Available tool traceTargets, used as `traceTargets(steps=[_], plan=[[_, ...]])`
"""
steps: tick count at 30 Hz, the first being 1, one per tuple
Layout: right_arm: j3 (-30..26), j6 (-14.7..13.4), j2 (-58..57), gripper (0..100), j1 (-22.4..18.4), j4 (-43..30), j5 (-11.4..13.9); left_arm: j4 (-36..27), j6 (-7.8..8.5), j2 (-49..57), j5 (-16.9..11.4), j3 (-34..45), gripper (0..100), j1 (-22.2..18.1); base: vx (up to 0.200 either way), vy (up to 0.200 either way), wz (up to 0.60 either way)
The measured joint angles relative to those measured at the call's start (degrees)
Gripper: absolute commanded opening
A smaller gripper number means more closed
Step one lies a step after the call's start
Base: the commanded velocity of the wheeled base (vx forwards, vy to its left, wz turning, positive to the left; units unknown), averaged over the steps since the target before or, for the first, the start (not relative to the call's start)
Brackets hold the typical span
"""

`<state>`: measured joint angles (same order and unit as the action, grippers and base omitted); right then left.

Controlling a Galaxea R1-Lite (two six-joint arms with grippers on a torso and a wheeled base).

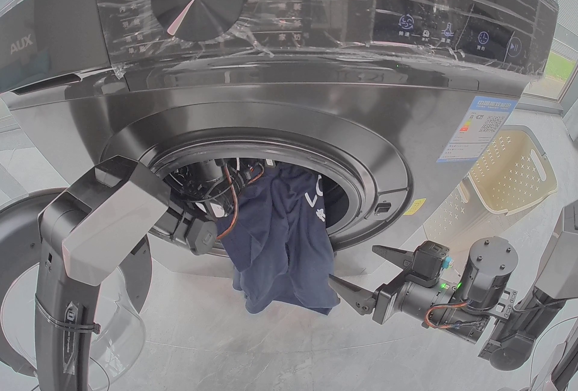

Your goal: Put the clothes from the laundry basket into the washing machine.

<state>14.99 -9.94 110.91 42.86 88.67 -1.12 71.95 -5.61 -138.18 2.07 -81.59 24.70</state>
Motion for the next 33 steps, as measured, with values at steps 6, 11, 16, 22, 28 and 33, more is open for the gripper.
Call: traceTargets(steps=[6,11,16,22,28,33], plan=[[0.0,0.0,0.0,100,0.2,0.0,0.0,-4.3,-0.35,-2.0,2.9,-8.6,0,-1.0,0.000,0.000,0.00],[0.0,0.0,0.0,100,0.3,0.0,0.0,-4.4,-0.55,-2.7,3.6,-9.1,100,-1.3,0.000,0.000,0.00],[0.0,0.0,0.0,100,0.3,0.0,0.0,-4.8,-1.87,-2.1,3.7,-5.6,100,-1.0,0.000,0.000,0.00],[0.0,0.0,0.0,100,0.3,0.0,0.0,-8.2,-3.69,0.6,2.8,2.2,100,0.0,0.000,0.000,0.00],[0.0,0.0,0.0,100,0.4,0.0,0.0,-13.0,-4.95,5.0,-1.4,12.3,100,1.8,0.000,0.000,0.00],[0.0,0.0,0.0,100,0.6,0.0,0.0,-15.7,-5.21,7.5,-4.4,18.3,100,3.6,0.000,0.000,0.00]])
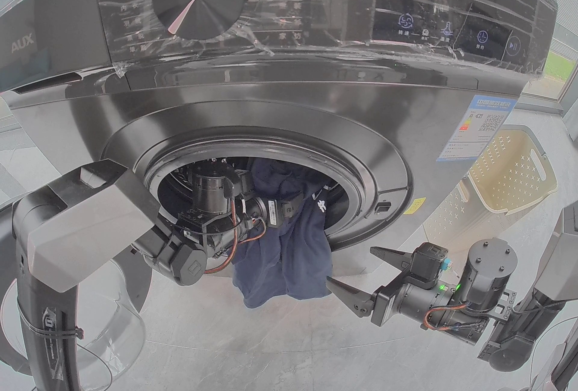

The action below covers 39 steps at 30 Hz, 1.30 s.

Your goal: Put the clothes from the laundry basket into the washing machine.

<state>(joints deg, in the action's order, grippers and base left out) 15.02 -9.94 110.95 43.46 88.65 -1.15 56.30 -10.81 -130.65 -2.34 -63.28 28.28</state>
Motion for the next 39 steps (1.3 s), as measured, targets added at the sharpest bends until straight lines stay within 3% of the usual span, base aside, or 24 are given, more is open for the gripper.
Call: traceTargets(steps=[1,2,9,16,28,29,35,39], plan=[[0.0,0.0,0.0,100,0.0,0.0,0.0,-0.2,0.04,0.3,-0.2,0.7,100,0.2,0.000,0.000,0.00],[0.0,0.0,0.0,100,0.1,0.0,0.0,-0.2,0.09,0.5,-0.2,1.1,0,0.4,0.000,0.000,0.00],[0.1,-0.1,0.0,100,0.3,0.0,0.0,-0.4,0.26,-0.4,-0.2,1.5,0,0.8,0.000,0.000,0.00],[0.2,-0.1,0.0,100,0.5,0.0,0.0,-0.3,0.00,-3.4,0.8,-3.0,0,0.5,0.000,0.000,0.00],[0.5,-0.1,0.0,100,0.6,0.0,0.0,1.7,-2.18,-8.0,8.7,-21.0,0,-1.5,0.000,0.000,0.00],[0.5,-0.1,0.0,100,0.6,0.0,0.0,2.2,-2.27,-8.2,9.0,-22.1,100,-1.7,0.000,0.000,0.00],[0.5,-0.2,0.1,100,0.6,0.0,0.0,3.1,-3.63,-8.7,9.4,-23.5,100,-2.1,0.000,0.000,0.00],[0.5,-0.2,0.1,100,0.6,0.0,0.0,2.1,-4.62,-7.4,8.7,-20.1,100,-1.5,0.000,0.000,0.00]])
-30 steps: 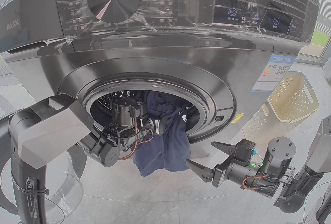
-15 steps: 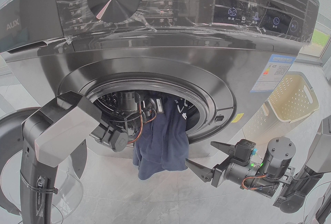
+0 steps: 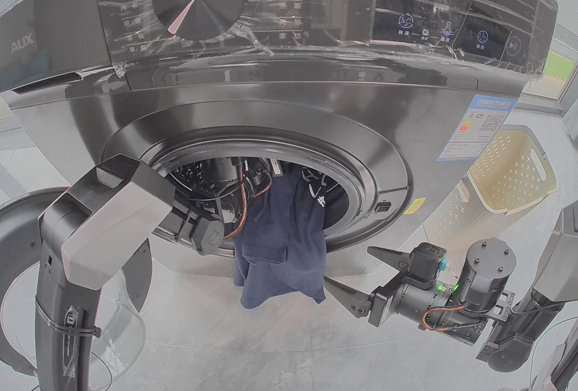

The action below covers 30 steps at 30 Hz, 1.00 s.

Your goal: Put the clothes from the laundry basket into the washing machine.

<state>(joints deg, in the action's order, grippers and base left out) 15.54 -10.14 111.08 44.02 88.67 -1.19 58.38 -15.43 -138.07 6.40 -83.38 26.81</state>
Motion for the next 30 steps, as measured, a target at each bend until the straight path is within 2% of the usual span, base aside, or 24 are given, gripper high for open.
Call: traceTargets(steps=[9,11,15,19,20,30], plan=[[0.0,0.0,0.0,100,0.1,0.0,0.0,-5.8,-0.35,7.3,-5.6,16.8,100,4.1,0.000,0.000,0.00],[0.0,0.0,0.0,100,0.3,0.0,0.0,-7.0,0.24,8.6,-6.4,19.6,100,4.9,0.000,0.000,0.00],[-0.1,0.0,0.0,100,0.5,0.0,-0.3,-7.7,2.96,9.8,-7.4,23.4,100,5.7,0.000,0.000,0.00],[-0.1,-0.1,0.0,100,0.7,0.0,-0.4,-7.4,4.05,9.3,-8.0,24.7,100,5.7,0.000,0.000,0.00],[-0.1,-0.1,0.0,100,0.7,0.0,-0.4,-7.4,4.13,9.0,-8.0,24.8,0,5.7,0.000,0.000,0.00],[0.0,-0.1,-0.1,100,0.7,0.0,-0.5,-7.4,3.86,5.9,-7.9,21.2,0,3.8,0.000,0.000,0.00]])
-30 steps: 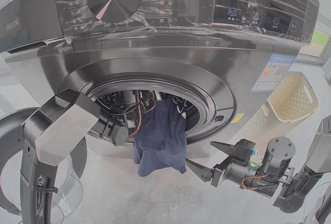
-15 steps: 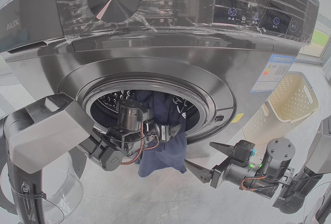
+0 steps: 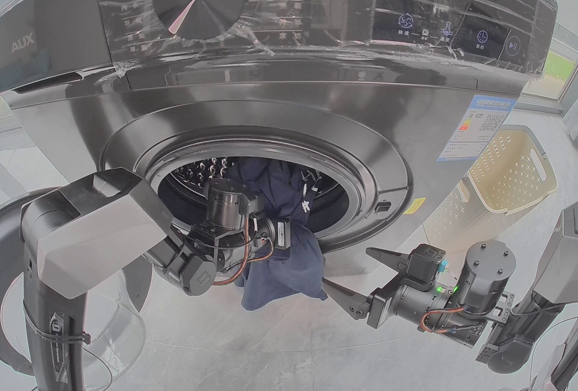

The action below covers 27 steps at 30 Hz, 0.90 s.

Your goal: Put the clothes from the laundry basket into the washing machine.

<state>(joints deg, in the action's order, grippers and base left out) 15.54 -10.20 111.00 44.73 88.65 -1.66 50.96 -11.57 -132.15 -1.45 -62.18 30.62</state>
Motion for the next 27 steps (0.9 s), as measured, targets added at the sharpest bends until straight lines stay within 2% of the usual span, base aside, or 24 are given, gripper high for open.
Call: traceTargets(steps=[5,10,19,20,24,27], plan=[[0.1,0.0,0.0,100,0.0,0.0,0.0,-0.4,-1.26,-0.4,0.3,-3.2,0,-0.5,0.000,0.000,0.00],[0.1,-0.1,0.0,100,0.1,0.0,0.0,2.5,-3.27,-1.1,2.6,-9.6,0,-1.0,0.000,0.000,0.00],[0.2,-0.1,0.0,100,0.1,0.1,0.0,4.9,-4.00,-4.6,6.6,-23.8,0,-1.9,0.000,0.000,0.00],[0.2,-0.1,0.0,100,0.1,0.0,0.0,5.0,-4.02,-5.2,7.0,-25.4,100,-2.1,0.000,0.000,0.00],[0.2,-0.1,0.0,100,0.1,0.1,0.0,5.2,-4.08,-6.6,7.7,-29.0,100,-2.6,0.000,0.000,0.00],[0.2,-0.1,0.0,100,0.1,0.0,0.0,5.0,-4.11,-7.0,7.9,-28.4,100,-2.8,0.000,0.000,0.00]])
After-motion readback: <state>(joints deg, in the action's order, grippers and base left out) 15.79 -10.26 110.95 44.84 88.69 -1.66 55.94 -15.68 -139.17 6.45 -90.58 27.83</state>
